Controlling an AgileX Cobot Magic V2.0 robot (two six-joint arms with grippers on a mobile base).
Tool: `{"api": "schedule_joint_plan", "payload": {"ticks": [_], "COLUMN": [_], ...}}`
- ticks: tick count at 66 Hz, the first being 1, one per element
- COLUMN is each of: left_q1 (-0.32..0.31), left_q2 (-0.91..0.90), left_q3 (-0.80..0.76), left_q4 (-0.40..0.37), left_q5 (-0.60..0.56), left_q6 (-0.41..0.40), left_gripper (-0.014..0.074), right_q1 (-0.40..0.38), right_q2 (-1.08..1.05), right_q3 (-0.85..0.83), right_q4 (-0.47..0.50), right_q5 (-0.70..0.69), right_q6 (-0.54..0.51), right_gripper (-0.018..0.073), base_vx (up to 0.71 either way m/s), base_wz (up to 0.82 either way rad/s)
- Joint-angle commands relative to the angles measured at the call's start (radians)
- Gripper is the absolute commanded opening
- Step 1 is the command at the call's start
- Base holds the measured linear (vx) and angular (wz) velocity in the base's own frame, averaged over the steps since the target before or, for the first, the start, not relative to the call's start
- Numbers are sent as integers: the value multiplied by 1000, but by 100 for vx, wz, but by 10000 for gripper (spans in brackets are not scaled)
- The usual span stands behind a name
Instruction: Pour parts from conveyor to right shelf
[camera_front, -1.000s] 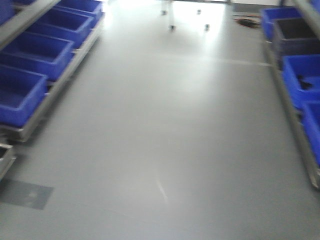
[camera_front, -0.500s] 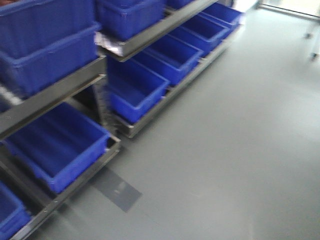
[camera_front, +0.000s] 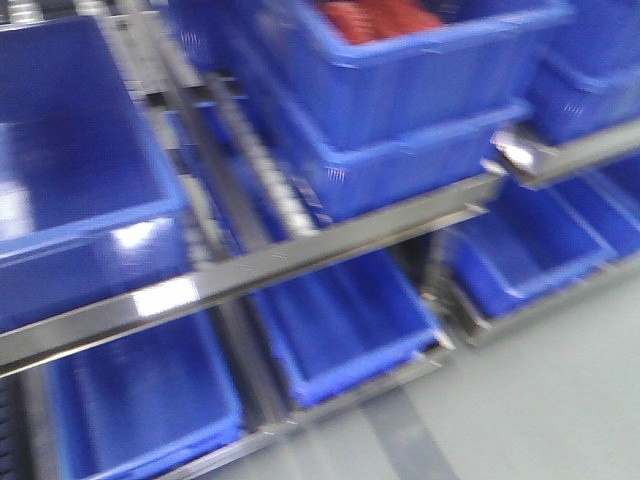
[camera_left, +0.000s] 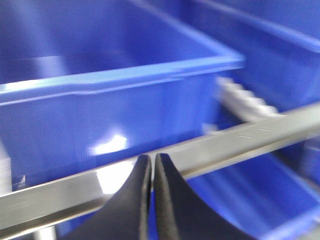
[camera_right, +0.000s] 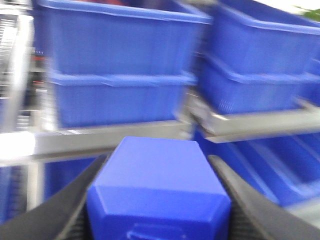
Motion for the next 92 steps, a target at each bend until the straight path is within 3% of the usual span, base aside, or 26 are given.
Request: {"api": "schedule_joint_plan", "payload": {"ticks": [1,36,92], "left_q1": [-1,-1,-1], "left_q2": [13,13,13], "left_q3": [-19,-19,-19], "left_q4": [-8,-8,-8], "left_q5": [-71,-71,-71], "left_q6": [-8,-8,-8], "left_gripper": [-6,-6,-6], "right_q1": [-1,-1,-1], "right_q2": [15,15,15], "right_q3": [-25,-25,-25], "right_q4": [8,8,8], "right_q5": [-76,-76,-76], "right_q6": [-2,-2,-2], "right_gripper": [-5,-5,-5], "base_vx": [22,21,18], "base_wz": [87,71,2]}}
